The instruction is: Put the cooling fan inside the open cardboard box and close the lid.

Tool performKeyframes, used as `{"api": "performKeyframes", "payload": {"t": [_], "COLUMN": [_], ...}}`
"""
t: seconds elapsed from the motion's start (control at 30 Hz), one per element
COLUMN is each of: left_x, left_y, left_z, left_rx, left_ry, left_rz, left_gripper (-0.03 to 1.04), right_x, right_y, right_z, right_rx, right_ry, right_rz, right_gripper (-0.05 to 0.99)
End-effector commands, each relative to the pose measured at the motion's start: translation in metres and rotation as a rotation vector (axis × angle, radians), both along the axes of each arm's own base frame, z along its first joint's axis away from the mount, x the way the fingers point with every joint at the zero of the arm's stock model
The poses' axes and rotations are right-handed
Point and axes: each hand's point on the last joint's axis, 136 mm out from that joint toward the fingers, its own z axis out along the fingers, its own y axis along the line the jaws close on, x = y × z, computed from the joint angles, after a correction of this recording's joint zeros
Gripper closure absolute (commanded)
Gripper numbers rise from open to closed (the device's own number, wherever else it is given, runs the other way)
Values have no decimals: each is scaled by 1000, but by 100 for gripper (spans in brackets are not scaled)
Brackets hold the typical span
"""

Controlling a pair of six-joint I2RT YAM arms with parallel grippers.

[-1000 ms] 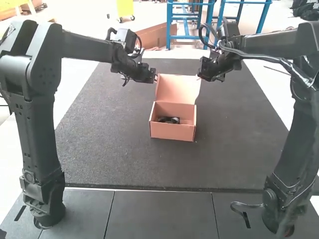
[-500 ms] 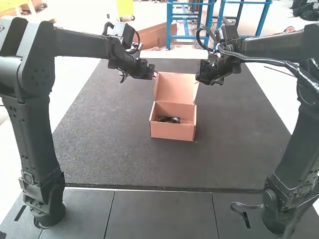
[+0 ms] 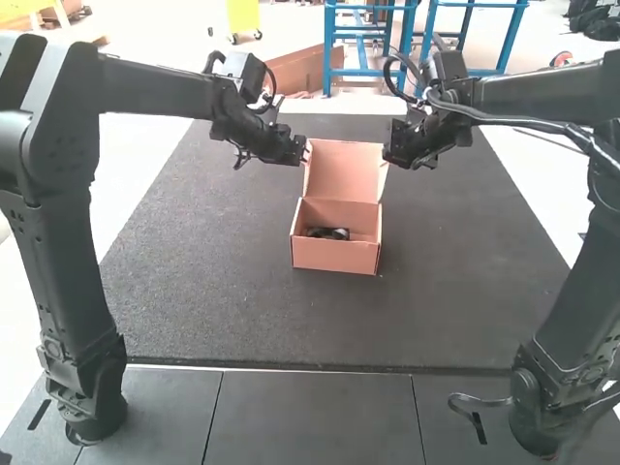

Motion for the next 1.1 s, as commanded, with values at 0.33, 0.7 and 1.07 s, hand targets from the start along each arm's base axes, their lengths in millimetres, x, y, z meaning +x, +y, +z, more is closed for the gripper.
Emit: {"api": "performKeyframes", "payload": {"t": [0.33,0.7,1.07], "left_x": [-18,-29,-39], "left_y": [-5,-5,-1], "left_z": [22,22,18], "left_rx": [-32,-35,-36], "left_ry": [-33,-27,-18], "left_rz": [-37,-41,-36], "left_gripper": [4,4,4], "right_x": [-26,-37,-60], "right_y": [7,2,1], "right_z": [-8,-16,-31], "right_rx": [53,9,-44], "right_ry": [67,61,72], "right_rz": [19,37,71], "right_gripper": [94,94,94]}}
